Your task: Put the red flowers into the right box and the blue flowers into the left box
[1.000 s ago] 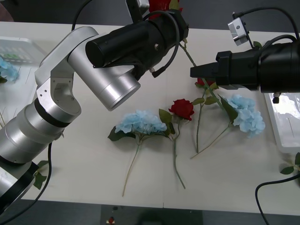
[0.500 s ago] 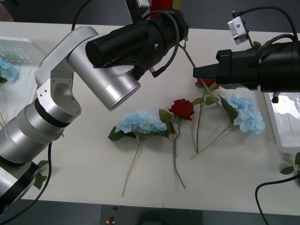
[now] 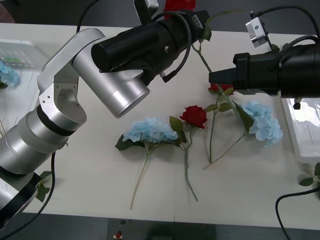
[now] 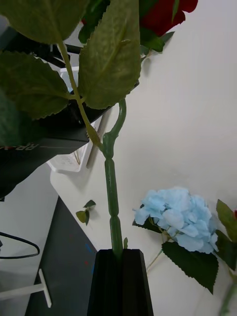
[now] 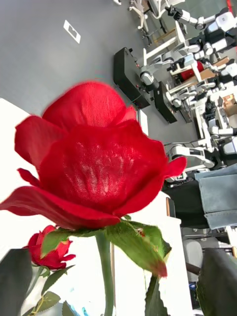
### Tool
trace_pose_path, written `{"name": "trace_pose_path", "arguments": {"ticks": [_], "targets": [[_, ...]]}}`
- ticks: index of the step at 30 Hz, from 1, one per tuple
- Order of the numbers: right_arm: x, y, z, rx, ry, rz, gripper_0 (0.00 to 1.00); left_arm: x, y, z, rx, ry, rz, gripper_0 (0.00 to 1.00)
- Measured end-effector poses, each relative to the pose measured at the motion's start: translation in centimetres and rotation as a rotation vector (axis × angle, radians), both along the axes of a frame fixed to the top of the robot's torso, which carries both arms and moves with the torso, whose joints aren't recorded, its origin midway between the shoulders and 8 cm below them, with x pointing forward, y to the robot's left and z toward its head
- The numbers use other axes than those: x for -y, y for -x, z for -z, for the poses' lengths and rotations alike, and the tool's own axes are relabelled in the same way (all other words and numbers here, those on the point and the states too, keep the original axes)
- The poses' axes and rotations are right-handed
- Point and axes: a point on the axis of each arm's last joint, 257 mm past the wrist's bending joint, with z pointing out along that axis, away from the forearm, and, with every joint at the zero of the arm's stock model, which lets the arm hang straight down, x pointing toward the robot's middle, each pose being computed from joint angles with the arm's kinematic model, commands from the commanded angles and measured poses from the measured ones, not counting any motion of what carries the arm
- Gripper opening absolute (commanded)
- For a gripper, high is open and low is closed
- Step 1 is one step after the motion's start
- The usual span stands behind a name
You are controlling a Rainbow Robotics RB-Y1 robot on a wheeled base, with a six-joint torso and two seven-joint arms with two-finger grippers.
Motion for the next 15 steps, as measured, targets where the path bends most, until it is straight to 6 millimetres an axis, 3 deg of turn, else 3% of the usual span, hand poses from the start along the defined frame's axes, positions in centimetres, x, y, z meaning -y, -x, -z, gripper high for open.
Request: {"name": "trace_pose_path", "arguments": {"ticks": [3,6,10,15], "targets": [[1.5,-0.1,0.0,0.005,0.033,0.015,0.00,0.0,0.0,0.0,-0.009,0.014,-0.002,1.00],[4.4,-0.7,0.2,0.008,0.071,0.068,0.00,-0.2,-0.1,-0.2,-0.005,0.020,-0.002,1.00],[9.6,-1.1,0.7,-0.001,0.108,0.173,0.00,-2.2,-0.6,-0.1,0.004,-0.004,-0.020,1.00],[17.3,-0.7,1.3,-0.019,0.162,0.330,0.00,-5.2,1.5,1.6,-0.001,-0.037,0.012,1.00]]}}
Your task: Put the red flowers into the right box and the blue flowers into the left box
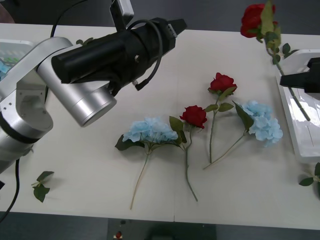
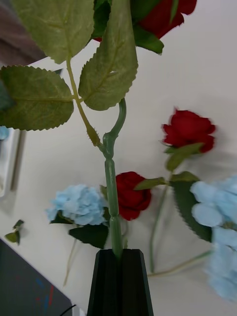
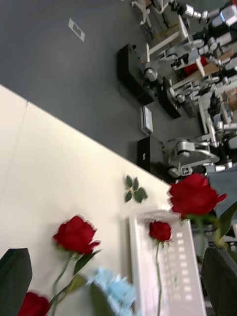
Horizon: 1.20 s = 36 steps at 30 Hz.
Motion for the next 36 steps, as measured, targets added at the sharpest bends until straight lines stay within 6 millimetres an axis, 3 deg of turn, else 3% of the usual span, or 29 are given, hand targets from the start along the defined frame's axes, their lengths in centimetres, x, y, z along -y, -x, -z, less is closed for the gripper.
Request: {"name": "trace_pose_path", "arguments": {"ticks": [7,12,20,28,32,36], "targets": [[12.0,1.2,1.7,-0.029,0.180,0.274,0.00,-4.4,5.5,4.8,-0.013,-0.109,0.041,1.00],[18.1,2.1,2.9,-0.057,0.305,0.421,0.00,-7.5,8.6,8.0,-0.034,-0.208,0.068,1.00],[23.7,0.7,5.5,-0.082,0.372,0.562,0.00,-11.9,13.8,16.6,-0.175,-0.494,0.105,1.00],[28.3,-0.3,8.2,-0.089,0.433,0.657,0.00,-15.1,18.2,22.5,-0.402,-0.651,0.127,1.00],[30.1,-0.7,9.9,-0.088,0.453,0.696,0.00,-15.2,19.4,23.9,-0.460,-0.693,0.130,1.00],[30.7,-0.9,11.5,-0.096,0.464,0.707,0.05,-13.3,19.6,24.8,-0.431,-0.741,0.156,1.00]]}}
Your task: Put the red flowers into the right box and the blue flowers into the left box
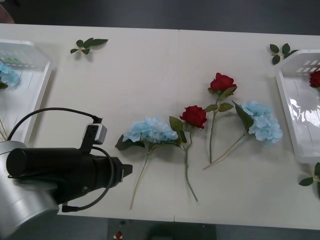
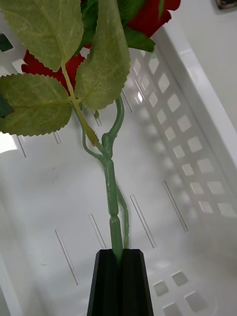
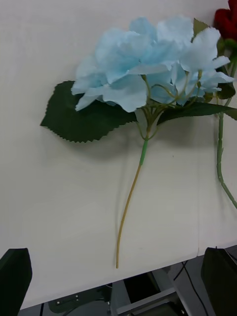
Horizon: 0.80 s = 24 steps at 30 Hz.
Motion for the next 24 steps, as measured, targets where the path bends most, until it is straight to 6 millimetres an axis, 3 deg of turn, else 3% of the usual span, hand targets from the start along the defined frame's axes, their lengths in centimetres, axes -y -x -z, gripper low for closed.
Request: {"name": "trace_pose_path", "arguments": {"ticks": [1,4,6,10,14,19,24], "targets": [[0.0,0.0,0.3,-0.003,0.004,0.000,0.10,0.5,0.1,0.4,0.000,-0.009,0.014,1.00],[0.2,-0.2,0.8,-0.009,0.031,-0.002,0.63,1.7,-0.2,1.5,0.010,-0.035,0.043,1.00],[0.2,-0.2,1.0,-0.015,0.039,-0.004,0.81,2.6,-0.8,2.1,0.028,-0.029,0.053,1.00],[0.0,-0.2,0.9,-0.016,0.039,-0.010,0.87,3.6,-1.9,3.3,0.028,0.000,0.048,1.00],[-1.7,0.6,0.8,-0.073,0.037,-0.043,0.87,4.1,-3.6,4.3,0.047,-0.009,0.040,1.00],[-6.0,2.4,-0.9,-0.127,0.005,-0.099,0.87,5.2,-5.3,5.3,0.063,-0.039,0.060,1.00],[-10.5,4.2,-2.2,-0.100,-0.144,-0.017,0.88,6.0,-6.5,6.0,0.065,-0.064,0.075,1.00]]}}
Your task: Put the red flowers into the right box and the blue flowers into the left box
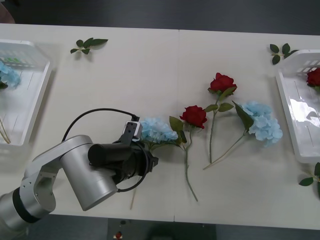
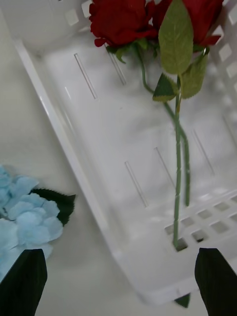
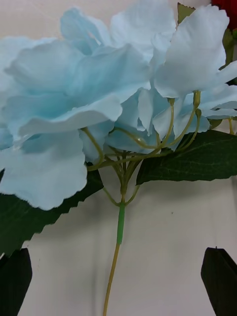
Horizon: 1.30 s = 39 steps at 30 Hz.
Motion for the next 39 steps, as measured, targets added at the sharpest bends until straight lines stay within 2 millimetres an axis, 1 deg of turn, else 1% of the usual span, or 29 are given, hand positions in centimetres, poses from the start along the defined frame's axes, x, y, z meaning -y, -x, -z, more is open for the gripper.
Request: {"name": "trace_pose_path", "arguments": {"ticks": [3,6,10,14,17,20,23,27,28,29,32,33,34,35,36,37,38,39], "targets": [[-3.0,1.2,0.2,-0.027,-0.078,0.048,0.87,0.3,-0.6,0.6,0.008,-0.036,0.017,1.00],[-5.7,2.1,0.9,-0.059,-0.109,0.059,0.87,0.6,-0.9,1.3,0.008,-0.066,0.033,1.00],[-9.2,2.9,2.5,-0.101,-0.172,0.082,0.87,0.9,-1.4,2.1,-0.001,-0.091,0.038,1.00],[-12.7,3.2,4.4,-0.135,-0.258,0.111,0.87,1.2,-1.8,2.7,-0.005,-0.107,0.038,1.00],[-15.3,3.4,5.9,-0.167,-0.295,0.099,0.87,1.1,-2.3,2.7,0.007,-0.126,0.040,1.00],[-17.9,3.5,7.0,-0.196,-0.324,0.083,0.87,0.8,-2.4,3.0,0.007,-0.137,0.037,1.00],[-19.8,3.5,7.6,-0.211,-0.349,0.092,0.87,0.3,-2.9,2.9,0.030,-0.156,0.034,1.00],[-20.8,3.4,8.7,-0.219,-0.303,0.097,0.87,0.2,-2.6,3.6,0.031,-0.180,0.046,1.00],[-20.9,3.4,9.0,-0.223,-0.288,0.097,0.87,0.2,-2.4,3.8,0.027,-0.184,0.050,0.93],[-21.1,3.5,9.4,-0.229,-0.275,0.097,0.87,0.2,-2.3,4.0,0.024,-0.187,0.053,0.89],[-21.2,3.3,10.5,-0.235,-0.243,0.115,0.87,0.2,-1.9,4.3,0.021,-0.195,0.061,0.84],[-21.0,3.1,10.8,-0.229,-0.230,0.130,0.88,0.2,-1.9,4.4,0.026,-0.200,0.064,0.75],[-20.7,2.8,11.1,-0.221,-0.211,0.142,0.87,0.2,-2.0,4.4,0.031,-0.206,0.066,0.58],[-20.5,2.6,11.5,-0.216,-0.192,0.148,0.87,0.1,-1.9,4.5,0.033,-0.210,0.069,0.46],[-20.3,2.4,11.9,-0.212,-0.177,0.152,0.87,0.1,-1.9,4.5,0.034,-0.213,0.070,0.21],[-20.3,2.2,12.3,-0.209,-0.168,0.150,0.88,0.1,-1.9,4.6,0.033,-0.214,0.071,0.03],[-20.4,2.0,12.7,-0.207,-0.161,0.149,0.87,0.1,-1.8,4.6,0.033,-0.215,0.071,0.00],[-20.4,1.8,13.0,-0.206,-0.155,0.147,0.87,0.1,-1.9,4.6,0.032,-0.215,0.070,0.00]]}}
